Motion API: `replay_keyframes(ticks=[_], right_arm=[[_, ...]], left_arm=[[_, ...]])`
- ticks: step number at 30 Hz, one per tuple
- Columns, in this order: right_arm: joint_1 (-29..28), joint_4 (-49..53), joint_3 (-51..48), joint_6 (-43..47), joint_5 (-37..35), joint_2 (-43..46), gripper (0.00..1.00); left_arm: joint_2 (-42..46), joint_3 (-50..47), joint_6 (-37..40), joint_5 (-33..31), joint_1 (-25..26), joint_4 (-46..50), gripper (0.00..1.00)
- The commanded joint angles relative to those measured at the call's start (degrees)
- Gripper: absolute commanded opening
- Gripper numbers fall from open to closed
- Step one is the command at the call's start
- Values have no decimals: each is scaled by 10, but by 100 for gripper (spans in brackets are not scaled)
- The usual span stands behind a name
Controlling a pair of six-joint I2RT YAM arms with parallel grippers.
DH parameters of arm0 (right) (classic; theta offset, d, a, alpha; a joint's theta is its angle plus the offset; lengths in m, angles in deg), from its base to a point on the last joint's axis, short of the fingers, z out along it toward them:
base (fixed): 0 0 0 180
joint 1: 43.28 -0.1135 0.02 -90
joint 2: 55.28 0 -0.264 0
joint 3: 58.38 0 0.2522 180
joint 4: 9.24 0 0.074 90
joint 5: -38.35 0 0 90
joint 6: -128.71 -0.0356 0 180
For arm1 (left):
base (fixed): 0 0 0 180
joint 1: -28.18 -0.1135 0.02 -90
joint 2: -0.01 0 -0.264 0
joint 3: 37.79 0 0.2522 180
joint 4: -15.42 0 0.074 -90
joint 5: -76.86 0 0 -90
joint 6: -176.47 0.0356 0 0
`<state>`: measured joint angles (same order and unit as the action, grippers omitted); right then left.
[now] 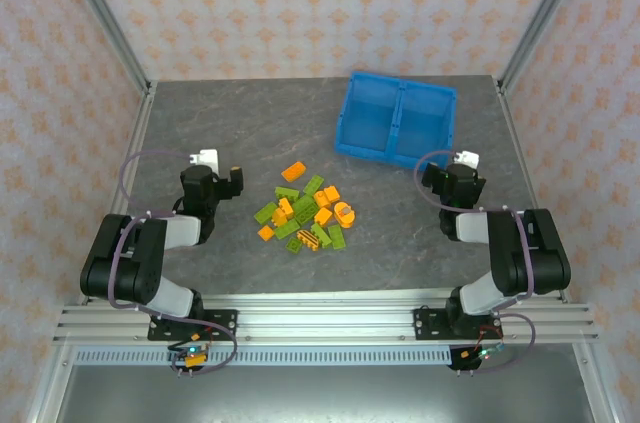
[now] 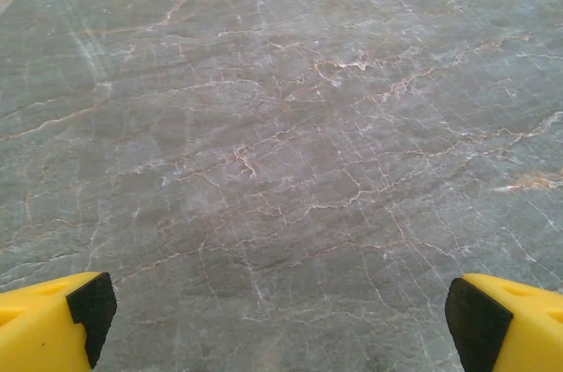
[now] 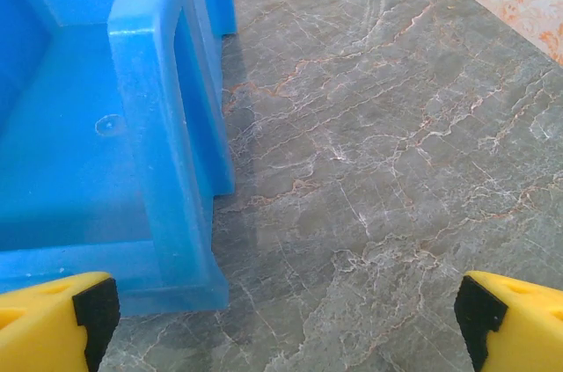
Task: Sort the legos into containers by color
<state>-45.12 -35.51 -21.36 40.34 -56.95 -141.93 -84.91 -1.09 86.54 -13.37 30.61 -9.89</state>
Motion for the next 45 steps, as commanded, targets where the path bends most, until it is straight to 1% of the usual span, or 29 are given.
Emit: replay_keyframes(ticks=[1,20,22,24,26,28,29,31,32,33,34,36,37,38,40,42,43,45], right_arm=[[-4,-35,11,7,5,-3,99],[-4,-30,12,8,5,4,99],[-5,44,37,8,0,34,99],[-5,166,82,-33,-48,75,99],[-5,230,93,-79,-64,121,99],[-5,264,84,-120,-44,177,99],[-5,311,90,-161,-33,216,99],[-5,435,128,-248,-17,260,99],[-5,505,156,-289,15,274,99],[-7,552,177,-307,59,279,99],[-12,585,191,-324,110,279,99],[-38,613,206,-325,193,271,99],[-61,637,220,-319,213,261,99],[-83,662,235,-308,220,250,99],[-135,725,277,-277,226,215,99],[-191,785,323,-245,225,166,99],[-216,807,345,-228,229,137,99],[-260,838,381,-203,228,89,99]], left_arm=[[-9,18,11,-20,-6,-31,100],[-9,18,10,-21,-6,-31,100],[-9,18,10,-21,-5,-31,100],[-9,18,11,-21,-5,-31,100],[-9,18,10,-20,-5,-32,100],[-9,18,10,-20,-6,-31,100],[-8,18,10,-21,-6,-31,100],[-9,18,10,-21,-7,-32,100],[-8,18,11,-21,-6,-31,100],[-9,17,11,-20,-6,-31,100],[-8,17,12,-21,-6,-32,100],[-8,16,11,-22,-5,-32,100],[-5,19,12,-24,-4,-25,100],[2,24,16,-26,-1,-13,100],[34,38,28,-51,19,39,100],[86,77,10,-82,36,159,100],[108,87,-3,-83,40,195,100],[175,90,-29,-67,57,240,100]])
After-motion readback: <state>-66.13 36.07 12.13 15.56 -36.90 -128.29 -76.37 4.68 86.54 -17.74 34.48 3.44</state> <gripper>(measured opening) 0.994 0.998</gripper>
